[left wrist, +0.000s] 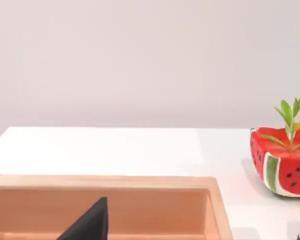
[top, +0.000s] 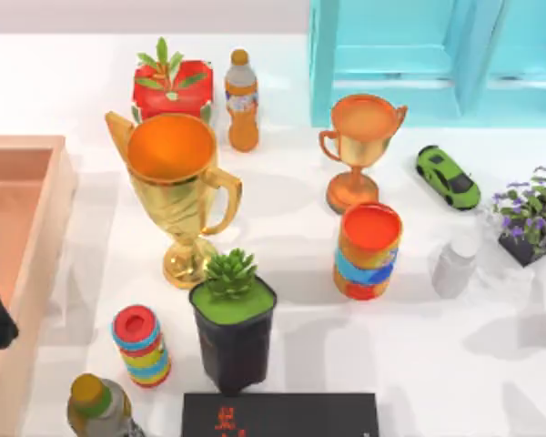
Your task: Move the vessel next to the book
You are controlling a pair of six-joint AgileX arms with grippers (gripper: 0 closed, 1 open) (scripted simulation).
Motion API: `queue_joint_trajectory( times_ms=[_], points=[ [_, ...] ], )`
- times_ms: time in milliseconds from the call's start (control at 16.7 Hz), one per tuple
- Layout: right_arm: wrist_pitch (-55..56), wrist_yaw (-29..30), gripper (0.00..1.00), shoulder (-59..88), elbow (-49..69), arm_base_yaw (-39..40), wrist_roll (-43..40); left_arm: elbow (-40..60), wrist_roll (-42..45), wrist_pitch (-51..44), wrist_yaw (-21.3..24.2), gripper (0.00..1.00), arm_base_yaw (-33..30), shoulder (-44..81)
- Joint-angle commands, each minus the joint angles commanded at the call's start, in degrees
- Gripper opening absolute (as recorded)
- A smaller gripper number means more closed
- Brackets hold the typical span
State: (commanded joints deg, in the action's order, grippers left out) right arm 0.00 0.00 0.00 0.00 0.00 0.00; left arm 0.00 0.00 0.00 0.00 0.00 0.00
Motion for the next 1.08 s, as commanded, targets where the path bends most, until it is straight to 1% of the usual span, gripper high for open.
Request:
queue_joint_trajectory(
  times_ms=[180, 300, 420, 540, 660, 780, 960, 1080],
  points=[
    [-0.43, -0.08, 1.0, 0.43, 0.12, -0.24, -0.49, 0.0, 0.0, 0.0, 0.0, 1.0, 0.0, 0.0],
    [-2.62, -0.34, 1.0, 2.61, 1.29, -1.54, -3.06, 0.0, 0.0, 0.0, 0.0, 1.0, 0.0, 0.0],
    [-6.92, -0.3, 1.0, 7.0, 4.43, -4.29, -8.33, 0.0, 0.0, 0.0, 0.0, 1.0, 0.0, 0.0],
    [-12.62, 0.15, 1.0, 12.91, 9.18, -8.22, -15.73, 0.0, 0.0, 0.0, 0.0, 1.0, 0.0, 0.0],
    [-18.92, 1.0, 1.0, 19.87, 15.48, -13.09, -25.61, 0.0, 0.0, 0.0, 0.0, 1.0, 0.0, 0.0],
    [-24.91, 1.92, 1.0, 26.83, 22.77, -18.23, -37.41, 0.0, 0.0, 0.0, 0.0, 1.0, 0.0, 0.0],
    [-32.4, 3.3, 1.0, 35.56, 33.97, -25.03, -58.67, 0.0, 0.0, 0.0, 0.0, 1.0, 0.0, 0.0],
    [-36.23, 4.06, 1.0, 40.23, 40.06, -28.12, -72.09, 0.0, 0.0, 0.0, 0.0, 1.0, 0.0, 0.0]
  ],
)
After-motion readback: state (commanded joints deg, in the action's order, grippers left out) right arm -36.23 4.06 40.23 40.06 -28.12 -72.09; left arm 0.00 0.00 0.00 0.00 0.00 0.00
